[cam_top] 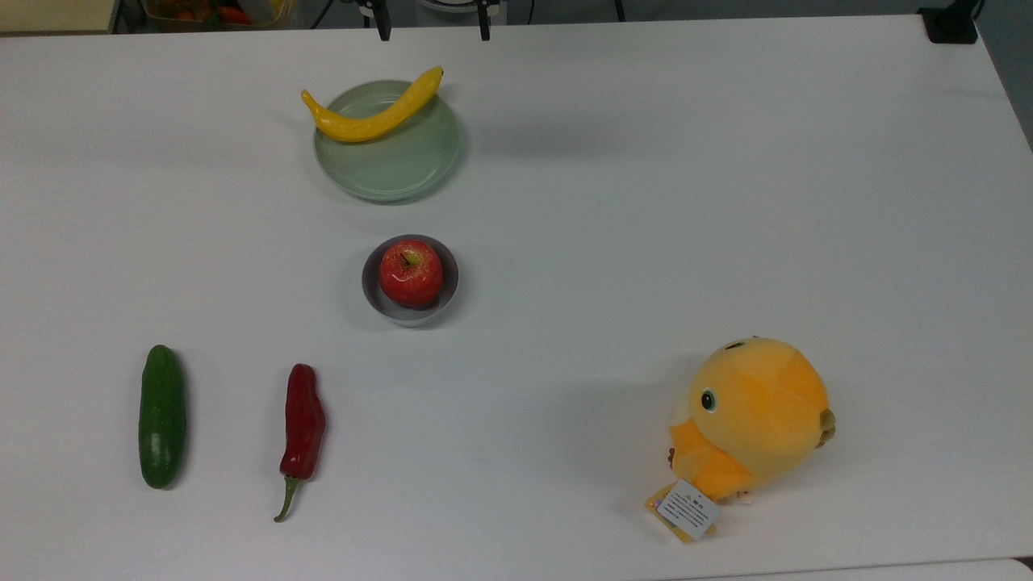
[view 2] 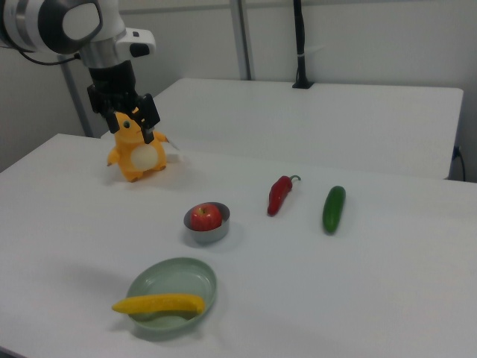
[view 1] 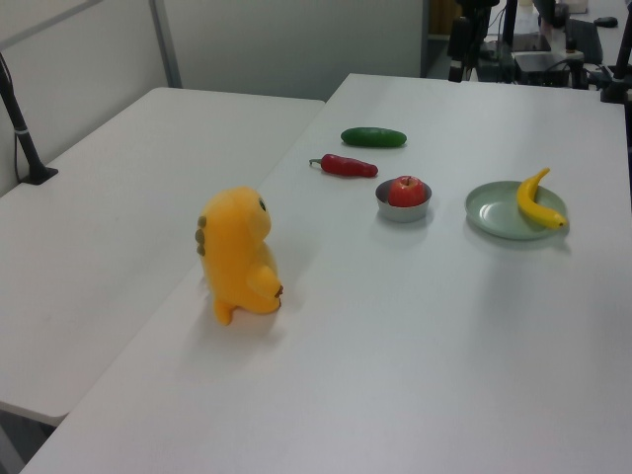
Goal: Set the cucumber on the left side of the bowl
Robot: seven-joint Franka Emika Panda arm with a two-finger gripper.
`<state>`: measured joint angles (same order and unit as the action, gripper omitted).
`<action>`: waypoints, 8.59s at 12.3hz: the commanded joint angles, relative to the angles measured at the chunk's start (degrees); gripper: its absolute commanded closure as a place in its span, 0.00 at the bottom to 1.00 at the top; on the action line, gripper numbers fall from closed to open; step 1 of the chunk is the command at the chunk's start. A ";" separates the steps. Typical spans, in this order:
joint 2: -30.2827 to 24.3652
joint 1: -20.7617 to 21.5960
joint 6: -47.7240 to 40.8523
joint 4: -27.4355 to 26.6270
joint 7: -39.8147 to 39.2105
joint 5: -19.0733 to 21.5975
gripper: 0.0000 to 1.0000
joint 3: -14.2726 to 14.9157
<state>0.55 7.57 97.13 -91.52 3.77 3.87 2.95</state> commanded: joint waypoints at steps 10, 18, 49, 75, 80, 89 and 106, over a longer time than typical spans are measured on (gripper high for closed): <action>-1.25 -0.98 1.22 -1.47 -1.04 1.58 0.00 -0.66; -1.43 -1.07 -0.79 -1.47 -1.13 1.58 0.00 -0.66; 32.13 -16.80 52.17 10.04 -16.69 -0.09 0.00 3.29; 48.94 -20.14 63.80 16.20 -17.74 -2.98 0.90 1.01; 38.94 -19.88 62.84 9.62 -17.66 -3.35 0.91 0.92; 18.46 -17.69 30.64 7.23 -12.12 -1.86 0.90 0.83; 0.94 -3.27 8.06 -12.62 -12.12 4.04 0.90 -6.90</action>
<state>1.25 4.47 102.04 -101.20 -8.50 7.16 -2.59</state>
